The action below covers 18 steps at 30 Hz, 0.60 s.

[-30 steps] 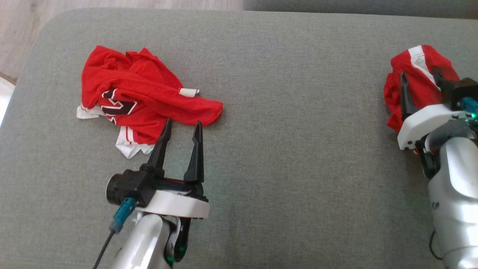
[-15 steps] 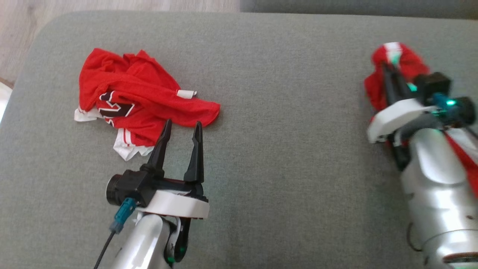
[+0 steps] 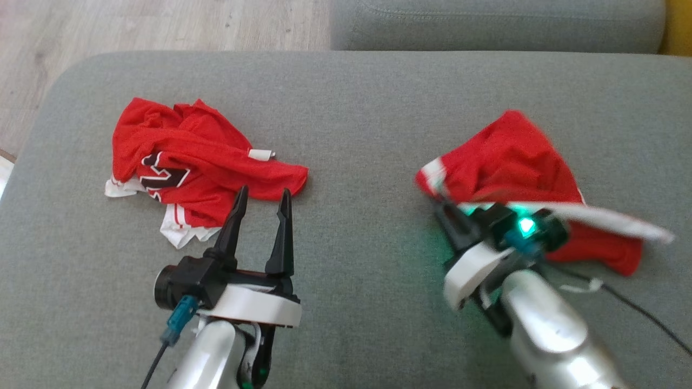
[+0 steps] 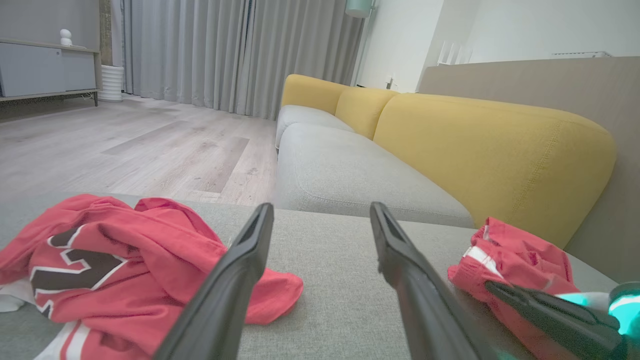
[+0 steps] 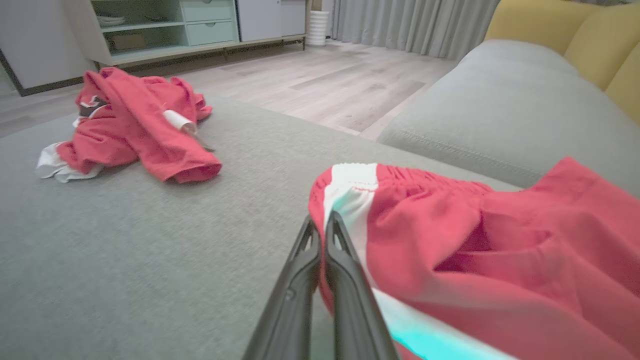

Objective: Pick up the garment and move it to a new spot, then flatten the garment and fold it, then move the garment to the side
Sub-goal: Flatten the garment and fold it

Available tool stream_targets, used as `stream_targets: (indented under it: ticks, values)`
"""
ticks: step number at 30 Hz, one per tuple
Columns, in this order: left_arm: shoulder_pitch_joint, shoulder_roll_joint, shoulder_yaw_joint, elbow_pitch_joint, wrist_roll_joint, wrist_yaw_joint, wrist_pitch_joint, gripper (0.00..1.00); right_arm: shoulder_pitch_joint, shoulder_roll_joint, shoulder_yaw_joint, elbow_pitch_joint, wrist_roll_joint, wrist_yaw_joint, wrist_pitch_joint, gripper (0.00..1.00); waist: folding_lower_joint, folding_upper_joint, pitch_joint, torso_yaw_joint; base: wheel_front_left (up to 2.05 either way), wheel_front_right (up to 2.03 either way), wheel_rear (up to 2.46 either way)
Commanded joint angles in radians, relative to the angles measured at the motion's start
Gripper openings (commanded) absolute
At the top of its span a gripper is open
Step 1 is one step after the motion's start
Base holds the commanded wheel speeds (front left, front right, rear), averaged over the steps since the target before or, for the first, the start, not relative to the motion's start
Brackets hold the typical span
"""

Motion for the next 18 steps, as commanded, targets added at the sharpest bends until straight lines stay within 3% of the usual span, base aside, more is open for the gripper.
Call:
stream_targets:
  ticks: [1,7,8,9,14,18]
  values:
    - [-0.020,0.003,0.035,-0.030,0.005,0.001,-0.006,1.00,-0.010,0.020,0.040,-0.040,0.018,-0.001,-0.009,0.00,0.0001,-0.0001,-0.004,0.000,0.00,0.00,0.00]
    - [-0.012,0.003,0.042,-0.029,0.003,0.001,-0.006,1.00,0.043,0.020,0.155,-0.050,0.093,-0.001,0.020,0.00,0.0001,-0.0001,-0.015,-0.004,0.00,0.00,0.00]
    - [-0.010,0.003,0.044,-0.029,0.004,0.001,-0.006,1.00,0.046,0.020,0.169,-0.052,0.103,-0.001,0.021,0.67,0.0001,-0.0001,-0.016,-0.006,0.00,0.00,0.00]
    - [-0.008,0.003,0.047,-0.030,0.004,0.002,-0.006,1.00,0.049,0.020,0.177,-0.052,0.117,-0.001,0.023,1.00,0.0001,-0.0001,-0.016,-0.011,0.00,0.00,0.00]
    - [-0.002,0.003,0.059,-0.034,0.010,0.001,-0.006,1.00,0.046,0.020,0.212,-0.074,0.162,-0.001,0.021,1.00,0.0001,-0.0001,-0.014,-0.043,0.00,0.00,0.00]
    - [-0.004,0.003,0.067,-0.037,0.013,-0.001,-0.006,1.00,0.057,0.019,0.173,-0.113,0.183,-0.001,0.008,1.00,0.0001,-0.0001,-0.017,-0.072,0.00,0.00,0.00]
